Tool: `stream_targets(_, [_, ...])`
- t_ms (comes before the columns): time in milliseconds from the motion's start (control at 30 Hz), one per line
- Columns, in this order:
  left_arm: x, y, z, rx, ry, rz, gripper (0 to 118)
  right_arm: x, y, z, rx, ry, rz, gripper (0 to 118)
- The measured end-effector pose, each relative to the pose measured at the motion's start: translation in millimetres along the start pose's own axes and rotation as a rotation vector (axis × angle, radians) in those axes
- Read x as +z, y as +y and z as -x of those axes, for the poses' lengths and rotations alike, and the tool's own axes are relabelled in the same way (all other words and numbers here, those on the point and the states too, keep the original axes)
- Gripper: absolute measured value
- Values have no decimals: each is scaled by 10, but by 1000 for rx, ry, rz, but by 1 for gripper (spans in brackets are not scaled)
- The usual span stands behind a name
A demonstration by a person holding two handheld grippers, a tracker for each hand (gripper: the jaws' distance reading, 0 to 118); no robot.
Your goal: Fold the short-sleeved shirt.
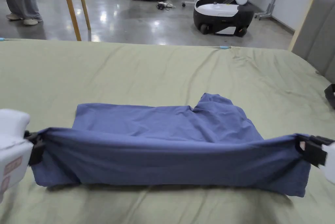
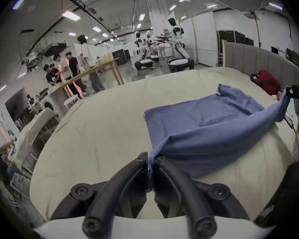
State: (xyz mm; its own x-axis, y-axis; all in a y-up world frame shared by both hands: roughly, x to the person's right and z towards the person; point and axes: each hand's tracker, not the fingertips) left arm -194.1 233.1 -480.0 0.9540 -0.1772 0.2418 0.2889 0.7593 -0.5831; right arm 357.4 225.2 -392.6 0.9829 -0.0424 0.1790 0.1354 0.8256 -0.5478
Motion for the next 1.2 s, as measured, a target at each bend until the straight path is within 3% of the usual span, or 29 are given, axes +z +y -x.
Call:
stream_targets(167, [-1090, 125, -42, -25, 1, 263, 4, -927, 68, 189, 25, -44, 194, 3])
stream_targets(200, [-1219, 74, -61, -22, 20, 298, 4, -1314, 23, -38, 0, -18, 255, 3])
stream_targets(300, [-1199, -66, -52, -4, 19, 269, 23, -1429, -46, -81, -16, -7, 258, 13])
stream_targets(333, [-1083, -88, -25, 42, 44, 220, 34, -1280, -118, -34, -2, -19, 226, 21])
stream_targets(367, [-952, -119, 7, 71, 38, 170, 81, -1200, -122, -25, 17, -62, 187, 56])
stream_targets(400, [-768, -169, 37, 78, 14, 113, 117, -1039, -138, -17, 42, -92, 141, 91])
stream_targets(433, [-468, -191, 34, 47, -26, -60, 114, -826, -166, -18, 61, -52, 70, 106])
stream_targets(500, [-103, -311, 11, 85, 13, -86, 116, -338, -240, -2, 78, 42, -69, 106])
stream_targets(567, [314, -567, -35, 64, 14, -221, 116, 19, -415, 30, 125, 57, -151, 106])
stream_targets(633, [475, -908, -16, 45, 21, -255, 116, 395, -637, 55, 151, 77, -152, 104])
stream_targets(667, [558, -1027, -35, 44, 28, -240, 116, 497, -738, 58, 146, 76, -146, 93])
stream_targets(700, [597, -1139, -53, 36, 42, -206, 114, 597, -860, 65, 150, 75, -163, 64])
stream_targets(733, [619, -1242, -70, 33, 60, -166, 107, 773, -921, 182, 162, 64, -178, 8])
stream_targets(767, [688, -1259, -143, 17, 72, -124, 87, 799, -988, 215, 185, 8, -160, 1])
stream_targets(800, [660, -1316, -156, 0, 58, -77, 52, 828, -1058, 226, 190, -35, -135, 1])
stream_targets(833, [615, -1361, -170, -1, 68, -41, 1, 849, -1091, 226, 175, 10, -105, 1])
stream_targets(867, [541, -1379, -172, -14, 79, -13, 0, 870, -1119, 224, 140, 34, -88, 1])
stream_targets(1000, [112, -1321, 118, 78, -33, 93, 0, 957, -1177, 223, 93, 20, -89, 1])
stream_targets(1033, [81, -1283, -23, 39, 16, 72, 5, 962, -1189, 217, 87, 17, -86, 1])
stream_targets(1067, [-17, -1240, -30, 31, 39, 74, 22, 962, -1197, 211, 86, 17, -80, 1])
stream_targets(1100, [-125, -1188, -23, 30, 44, 79, 59, 957, -1204, 208, 87, 14, -69, 1])
stream_targets(1133, [-228, -1124, -35, 31, 46, 86, 107, 950, -1186, 205, 93, 7, -54, 1])
stream_targets(1167, [-331, -1071, -51, 37, 40, 109, 115, 926, -1195, 197, 100, -3, -36, 1])
stream_targets(1200, [-447, -1037, -54, 48, 35, 135, 113, 906, -1202, 188, 105, -16, -18, 1])
